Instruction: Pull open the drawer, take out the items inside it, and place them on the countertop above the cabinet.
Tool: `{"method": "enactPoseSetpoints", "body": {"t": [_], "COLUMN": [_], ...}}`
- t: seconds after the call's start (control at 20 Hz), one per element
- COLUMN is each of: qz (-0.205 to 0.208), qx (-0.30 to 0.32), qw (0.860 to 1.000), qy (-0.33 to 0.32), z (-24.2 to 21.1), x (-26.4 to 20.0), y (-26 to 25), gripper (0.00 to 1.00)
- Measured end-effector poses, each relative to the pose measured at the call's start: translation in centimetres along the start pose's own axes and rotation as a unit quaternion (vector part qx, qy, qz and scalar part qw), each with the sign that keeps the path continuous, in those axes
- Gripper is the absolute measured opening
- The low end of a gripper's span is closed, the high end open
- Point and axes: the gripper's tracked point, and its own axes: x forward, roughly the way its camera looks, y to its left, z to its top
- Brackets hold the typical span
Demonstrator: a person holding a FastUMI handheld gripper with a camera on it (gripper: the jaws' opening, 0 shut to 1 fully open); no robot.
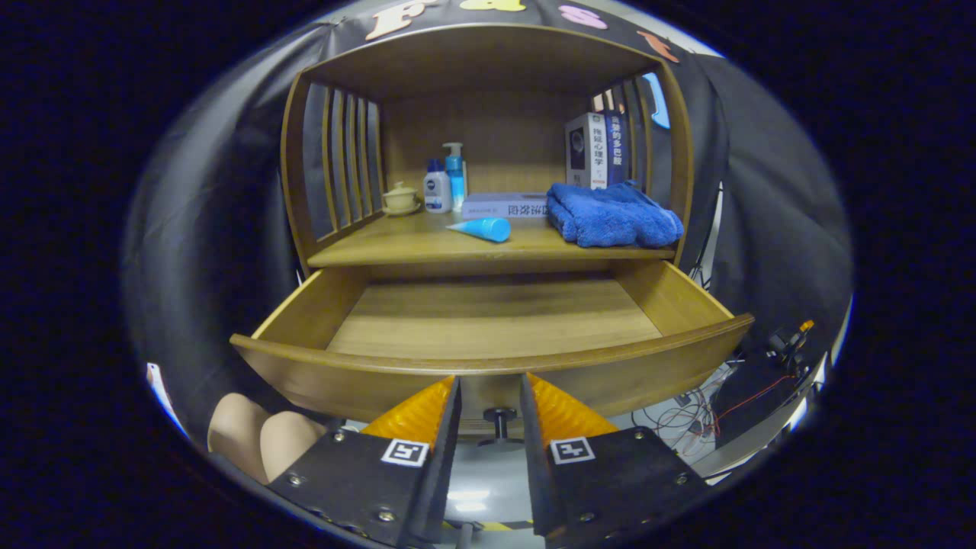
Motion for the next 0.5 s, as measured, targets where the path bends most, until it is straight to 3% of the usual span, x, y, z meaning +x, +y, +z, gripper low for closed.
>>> {"method": "enactPoseSetpoints", "body": {"t": [0.2, 0.5], "qz": [0.002, 0.000], "qx": [0.018, 0.015], "qw": [0.999, 0.999], "qy": [-0.039, -0.050], "z": [2.1, 5.3], "x": [1.1, 8.2], "y": [0.3, 0.9], "gripper": [0.44, 0.44]}}
